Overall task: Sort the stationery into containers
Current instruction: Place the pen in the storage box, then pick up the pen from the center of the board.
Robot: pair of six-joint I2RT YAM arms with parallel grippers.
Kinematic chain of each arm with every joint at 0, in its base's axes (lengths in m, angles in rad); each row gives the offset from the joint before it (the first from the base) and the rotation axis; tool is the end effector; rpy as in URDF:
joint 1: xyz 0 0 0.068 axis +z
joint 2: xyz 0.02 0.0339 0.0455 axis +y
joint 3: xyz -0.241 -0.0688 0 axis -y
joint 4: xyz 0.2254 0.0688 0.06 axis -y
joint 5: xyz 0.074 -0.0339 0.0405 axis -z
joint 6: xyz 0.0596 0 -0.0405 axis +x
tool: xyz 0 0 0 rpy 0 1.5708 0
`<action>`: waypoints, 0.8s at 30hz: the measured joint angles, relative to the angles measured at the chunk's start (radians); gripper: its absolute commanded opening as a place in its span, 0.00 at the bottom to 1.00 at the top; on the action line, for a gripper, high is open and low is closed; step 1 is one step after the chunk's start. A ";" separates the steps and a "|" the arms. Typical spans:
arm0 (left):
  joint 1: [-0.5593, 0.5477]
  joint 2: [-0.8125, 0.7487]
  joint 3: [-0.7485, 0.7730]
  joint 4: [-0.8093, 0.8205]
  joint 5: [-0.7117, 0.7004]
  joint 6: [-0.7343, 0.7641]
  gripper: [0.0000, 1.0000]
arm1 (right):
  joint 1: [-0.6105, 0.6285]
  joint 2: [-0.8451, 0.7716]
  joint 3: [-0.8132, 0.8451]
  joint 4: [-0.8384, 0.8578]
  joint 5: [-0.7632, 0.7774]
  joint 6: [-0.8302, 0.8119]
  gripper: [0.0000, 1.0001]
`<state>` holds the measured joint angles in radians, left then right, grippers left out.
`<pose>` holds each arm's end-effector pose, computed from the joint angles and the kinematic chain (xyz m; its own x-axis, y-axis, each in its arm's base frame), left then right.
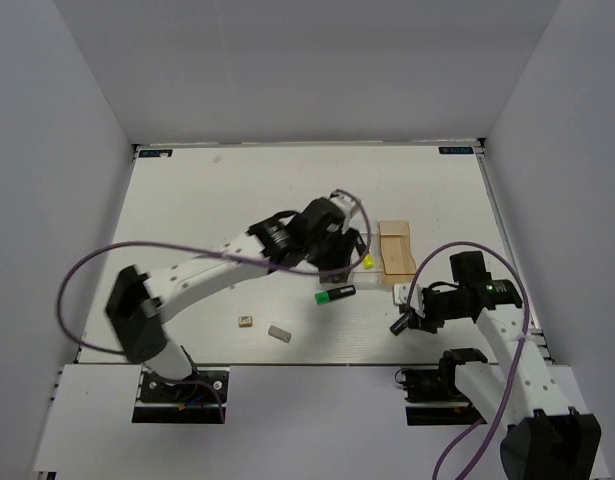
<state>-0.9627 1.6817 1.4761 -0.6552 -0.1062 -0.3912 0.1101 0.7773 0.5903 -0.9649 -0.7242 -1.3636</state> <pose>0.2145 -0.2971 0.2647 -0.6967 0.3372 -0.6332 0.5528 0.8149 -0.1742 0.1240 0.0534 0.1912 0.1559 -0.7202 -0.6760 -0.9606 0.0488 -0.2735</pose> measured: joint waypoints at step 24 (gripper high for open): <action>-0.043 -0.837 -0.847 -0.119 -0.070 -0.040 0.77 | 0.000 0.418 -0.005 -0.094 0.191 -0.607 0.63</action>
<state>-1.0054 0.8452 0.6289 -0.7742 -0.1764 -0.4313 0.1101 1.1957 0.5854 -1.0588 -0.5335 -1.9709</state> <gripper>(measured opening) 0.765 0.634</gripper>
